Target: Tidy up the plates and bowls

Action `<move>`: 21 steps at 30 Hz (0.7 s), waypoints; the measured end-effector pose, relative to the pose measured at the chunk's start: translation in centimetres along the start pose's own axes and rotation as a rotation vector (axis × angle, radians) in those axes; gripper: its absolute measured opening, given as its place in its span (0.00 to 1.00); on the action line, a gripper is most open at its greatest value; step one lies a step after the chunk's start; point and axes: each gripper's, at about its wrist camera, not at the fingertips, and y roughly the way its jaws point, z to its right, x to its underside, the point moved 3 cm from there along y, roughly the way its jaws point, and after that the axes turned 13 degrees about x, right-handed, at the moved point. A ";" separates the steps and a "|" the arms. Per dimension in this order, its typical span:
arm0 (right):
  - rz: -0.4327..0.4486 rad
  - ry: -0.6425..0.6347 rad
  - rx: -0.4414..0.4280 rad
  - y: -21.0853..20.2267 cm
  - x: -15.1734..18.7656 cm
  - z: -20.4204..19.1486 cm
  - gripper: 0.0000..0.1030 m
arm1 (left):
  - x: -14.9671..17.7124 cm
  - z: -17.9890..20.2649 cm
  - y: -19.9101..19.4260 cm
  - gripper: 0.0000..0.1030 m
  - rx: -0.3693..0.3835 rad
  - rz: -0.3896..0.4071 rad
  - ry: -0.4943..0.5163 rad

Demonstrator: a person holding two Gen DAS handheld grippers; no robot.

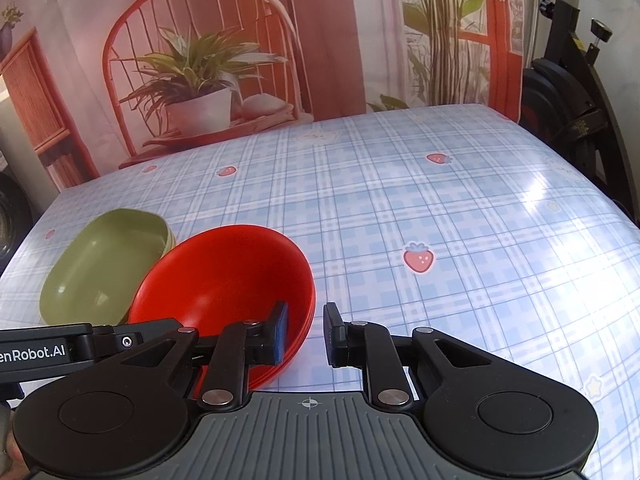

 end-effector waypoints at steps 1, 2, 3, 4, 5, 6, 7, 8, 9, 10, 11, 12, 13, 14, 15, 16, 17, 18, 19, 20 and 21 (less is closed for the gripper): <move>0.000 0.001 -0.003 0.0 0.0 0.0 0.16 | 0.0 0.0 0.2 0.31 -0.002 0.000 -0.002; -0.001 0.000 -0.004 0.0 0.0 -0.1 0.16 | -0.1 0.0 0.3 0.29 -0.001 0.000 -0.004; -0.001 -0.002 -0.004 0.1 0.0 -0.1 0.16 | -0.2 0.0 0.5 0.27 -0.002 0.002 -0.004; -0.001 -0.003 -0.005 0.1 0.0 -0.2 0.15 | -0.3 -0.1 0.6 0.25 -0.008 0.007 0.000; -0.002 -0.002 -0.007 0.1 0.0 -0.2 0.15 | -0.5 -0.1 0.8 0.22 -0.013 0.012 0.004; -0.003 -0.002 -0.010 0.2 0.0 -0.2 0.15 | -0.6 -0.2 0.9 0.21 -0.015 0.019 0.006; -0.003 -0.002 -0.012 0.2 0.0 -0.3 0.16 | -0.7 -0.2 1.0 0.21 -0.015 0.021 0.006; -0.003 -0.002 -0.011 0.2 0.0 -0.3 0.16 | -0.8 -0.3 1.0 0.20 -0.015 0.025 0.004; -0.004 -0.002 -0.010 0.2 0.0 -0.3 0.16 | -0.9 -0.4 1.0 0.20 -0.016 0.027 0.006; -0.005 -0.001 -0.010 0.2 0.0 -0.3 0.16 | -0.9 -0.4 1.1 0.20 -0.018 0.027 0.010; -0.007 0.002 -0.009 0.2 0.0 -0.3 0.15 | -1.0 -0.4 1.2 0.20 -0.020 0.027 0.014; -0.008 0.005 -0.007 0.2 0.0 -0.3 0.15 | -1.0 -0.4 1.2 0.20 -0.023 0.026 0.019; -0.009 0.006 -0.005 0.2 0.0 -0.4 0.15 | -1.1 -0.4 1.3 0.20 -0.025 0.026 0.021; -0.008 0.007 -0.004 0.2 0.0 -0.3 0.15 | -1.1 -0.4 1.4 0.19 -0.026 0.026 0.022; -0.007 0.010 -0.005 0.2 0.0 -0.3 0.15 | -1.1 -0.3 1.4 0.19 -0.028 0.028 0.023; -0.008 0.015 -0.008 0.3 0.0 -0.3 0.15 | -1.1 -0.3 1.5 0.19 -0.031 0.028 0.027; -0.007 0.017 -0.010 0.3 0.0 -0.2 0.15 | -1.2 -0.2 1.5 0.19 -0.034 0.029 0.031; -0.005 0.017 -0.011 0.3 0.0 -0.2 0.15 | -1.2 -0.2 1.6 0.19 -0.037 0.029 0.035; -0.003 0.015 -0.011 0.3 0.0 -0.1 0.15 | -1.2 -0.1 1.7 0.19 -0.041 0.029 0.040; -0.002 0.014 -0.011 0.2 0.0 -0.2 0.15 | -1.2 -0.1 1.7 0.19 -0.043 0.028 0.044; -0.001 0.013 -0.011 0.2 0.0 -0.2 0.15 | -1.2 -0.1 1.7 0.19 -0.044 0.028 0.046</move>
